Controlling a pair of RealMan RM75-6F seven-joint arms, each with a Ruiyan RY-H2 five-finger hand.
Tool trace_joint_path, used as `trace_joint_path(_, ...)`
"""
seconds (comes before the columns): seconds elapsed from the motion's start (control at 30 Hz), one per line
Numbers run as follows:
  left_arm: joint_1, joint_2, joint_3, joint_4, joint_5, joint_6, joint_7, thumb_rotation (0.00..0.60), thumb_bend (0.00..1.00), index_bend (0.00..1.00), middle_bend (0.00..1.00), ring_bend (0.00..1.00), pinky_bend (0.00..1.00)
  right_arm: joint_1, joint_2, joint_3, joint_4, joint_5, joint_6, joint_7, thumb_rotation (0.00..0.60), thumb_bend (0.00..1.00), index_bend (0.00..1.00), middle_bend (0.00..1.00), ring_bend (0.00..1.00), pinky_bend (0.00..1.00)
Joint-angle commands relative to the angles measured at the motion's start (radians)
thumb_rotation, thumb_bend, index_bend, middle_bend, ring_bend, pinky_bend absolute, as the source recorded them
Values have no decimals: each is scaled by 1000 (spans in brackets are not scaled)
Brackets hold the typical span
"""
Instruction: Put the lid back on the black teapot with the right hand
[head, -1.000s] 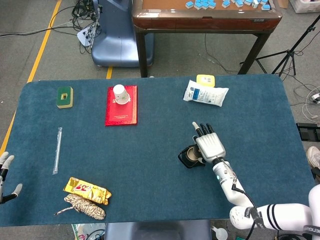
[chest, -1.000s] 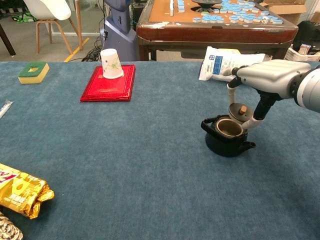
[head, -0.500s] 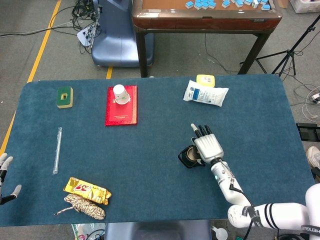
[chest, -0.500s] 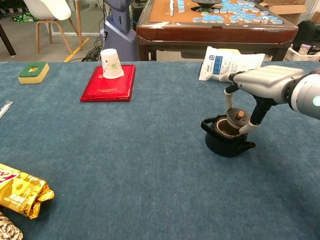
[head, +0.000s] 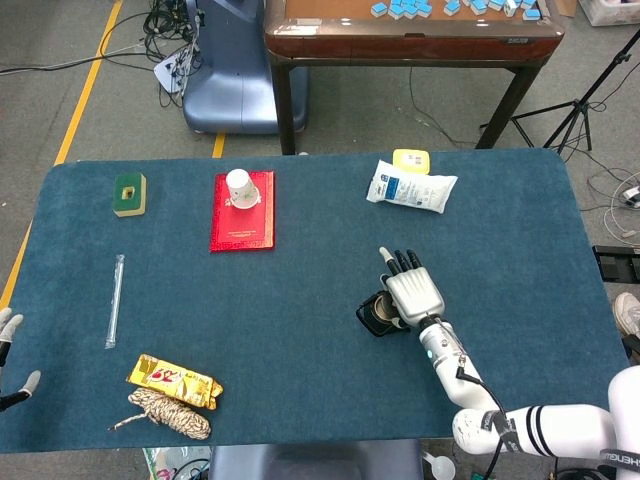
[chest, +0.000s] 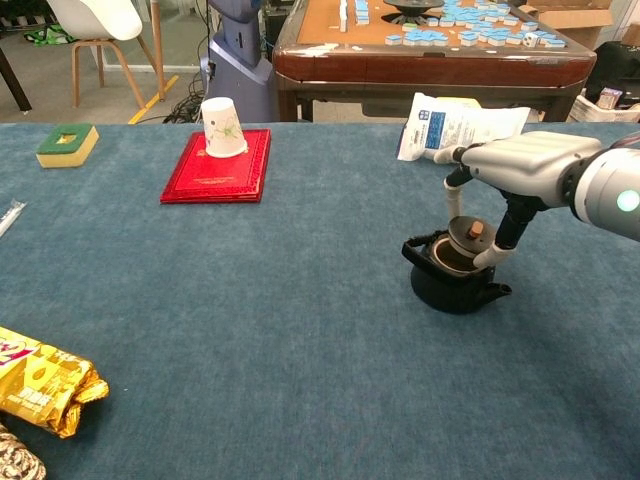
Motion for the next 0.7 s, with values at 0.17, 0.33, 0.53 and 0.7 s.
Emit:
trace_joint_path(0.17, 2, 1, 0, -1, 3, 2, 2, 600, 301, 0, 0, 0, 0, 1, -3, -2, 2, 8, 4, -12, 600, 175, 311, 0, 0, 0)
trace_joint_path(0.33, 4, 1, -1, 0, 0, 3, 2, 600, 300, 0, 0, 0, 0, 2, -3, 3, -4, 8, 8, -11, 600, 163, 261, 0, 0, 0)
trace_joint_path(0.53, 6, 4, -2, -6, 3, 8, 8, 600, 300, 0, 0, 0, 0, -4, 9, 7, -20, -4, 14, 0, 600, 163, 261, 0, 0, 0)
trace_joint_path(0.7, 6, 4, -3, -6, 0, 4, 11, 600, 300, 0, 0, 0, 0, -23, 41, 14, -49, -47, 33, 40, 600, 163, 261, 0, 0, 0)
